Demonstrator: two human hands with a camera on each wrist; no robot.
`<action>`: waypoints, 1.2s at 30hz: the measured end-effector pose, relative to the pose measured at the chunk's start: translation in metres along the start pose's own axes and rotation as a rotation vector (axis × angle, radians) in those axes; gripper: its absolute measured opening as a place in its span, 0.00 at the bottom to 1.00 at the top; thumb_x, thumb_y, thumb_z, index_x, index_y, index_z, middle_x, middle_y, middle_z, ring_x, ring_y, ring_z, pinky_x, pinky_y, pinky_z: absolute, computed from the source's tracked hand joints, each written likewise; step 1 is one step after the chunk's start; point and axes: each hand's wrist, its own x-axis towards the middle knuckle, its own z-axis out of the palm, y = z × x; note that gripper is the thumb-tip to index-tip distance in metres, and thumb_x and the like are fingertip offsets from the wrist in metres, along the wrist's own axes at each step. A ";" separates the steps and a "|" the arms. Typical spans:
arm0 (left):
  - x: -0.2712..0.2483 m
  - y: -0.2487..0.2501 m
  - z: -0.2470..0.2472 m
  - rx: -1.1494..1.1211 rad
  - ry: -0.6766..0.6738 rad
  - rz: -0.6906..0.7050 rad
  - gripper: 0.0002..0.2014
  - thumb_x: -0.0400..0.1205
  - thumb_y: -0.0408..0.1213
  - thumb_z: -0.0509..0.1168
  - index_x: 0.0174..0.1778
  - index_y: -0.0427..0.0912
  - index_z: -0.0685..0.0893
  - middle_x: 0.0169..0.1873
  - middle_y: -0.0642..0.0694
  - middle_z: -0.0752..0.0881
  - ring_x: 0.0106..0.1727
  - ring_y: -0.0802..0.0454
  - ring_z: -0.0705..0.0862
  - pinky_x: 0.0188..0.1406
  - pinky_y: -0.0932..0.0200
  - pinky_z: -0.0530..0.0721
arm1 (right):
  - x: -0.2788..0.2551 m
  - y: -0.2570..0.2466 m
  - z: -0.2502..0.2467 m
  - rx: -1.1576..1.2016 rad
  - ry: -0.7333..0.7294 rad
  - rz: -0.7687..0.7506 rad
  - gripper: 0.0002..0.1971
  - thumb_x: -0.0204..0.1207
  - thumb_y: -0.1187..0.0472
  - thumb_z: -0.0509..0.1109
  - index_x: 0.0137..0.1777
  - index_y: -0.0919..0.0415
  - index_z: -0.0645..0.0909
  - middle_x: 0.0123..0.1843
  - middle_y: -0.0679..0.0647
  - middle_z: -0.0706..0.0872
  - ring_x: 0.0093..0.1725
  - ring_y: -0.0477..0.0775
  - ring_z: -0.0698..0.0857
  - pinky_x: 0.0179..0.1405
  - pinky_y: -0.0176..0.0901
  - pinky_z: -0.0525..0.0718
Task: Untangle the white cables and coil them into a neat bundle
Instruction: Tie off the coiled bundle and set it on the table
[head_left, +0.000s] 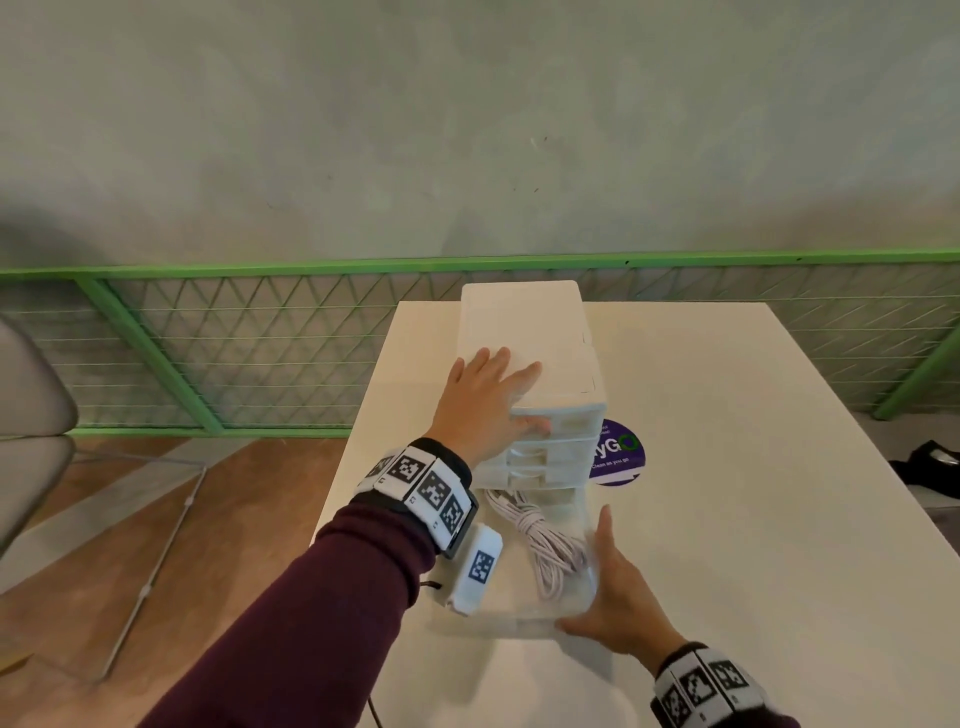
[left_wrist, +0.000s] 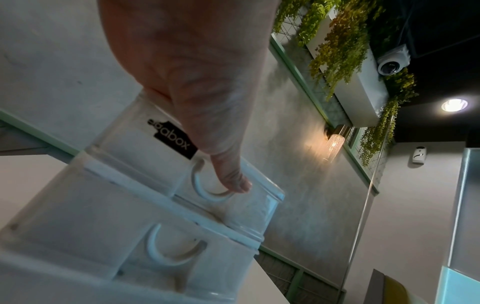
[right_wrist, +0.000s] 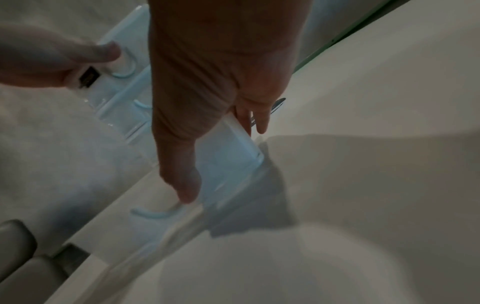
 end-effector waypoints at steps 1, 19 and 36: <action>0.000 0.000 0.001 -0.021 -0.001 -0.006 0.37 0.77 0.65 0.57 0.81 0.59 0.54 0.84 0.44 0.51 0.84 0.43 0.45 0.80 0.44 0.42 | 0.005 0.001 -0.001 -0.006 -0.008 -0.003 0.72 0.54 0.54 0.84 0.75 0.58 0.21 0.79 0.58 0.66 0.76 0.55 0.68 0.63 0.27 0.66; -0.002 -0.001 0.002 -0.098 -0.009 -0.030 0.36 0.77 0.63 0.59 0.80 0.61 0.56 0.84 0.47 0.50 0.84 0.47 0.44 0.81 0.47 0.39 | 0.070 -0.003 -0.015 0.039 0.142 -0.009 0.74 0.38 0.53 0.87 0.81 0.59 0.41 0.72 0.52 0.68 0.68 0.54 0.67 0.72 0.47 0.70; -0.001 0.000 0.003 -0.107 0.011 -0.030 0.36 0.77 0.62 0.61 0.80 0.61 0.57 0.84 0.47 0.51 0.84 0.47 0.43 0.80 0.47 0.37 | 0.102 0.006 -0.024 0.170 0.295 0.121 0.27 0.59 0.59 0.84 0.58 0.59 0.80 0.45 0.54 0.87 0.45 0.55 0.84 0.44 0.41 0.78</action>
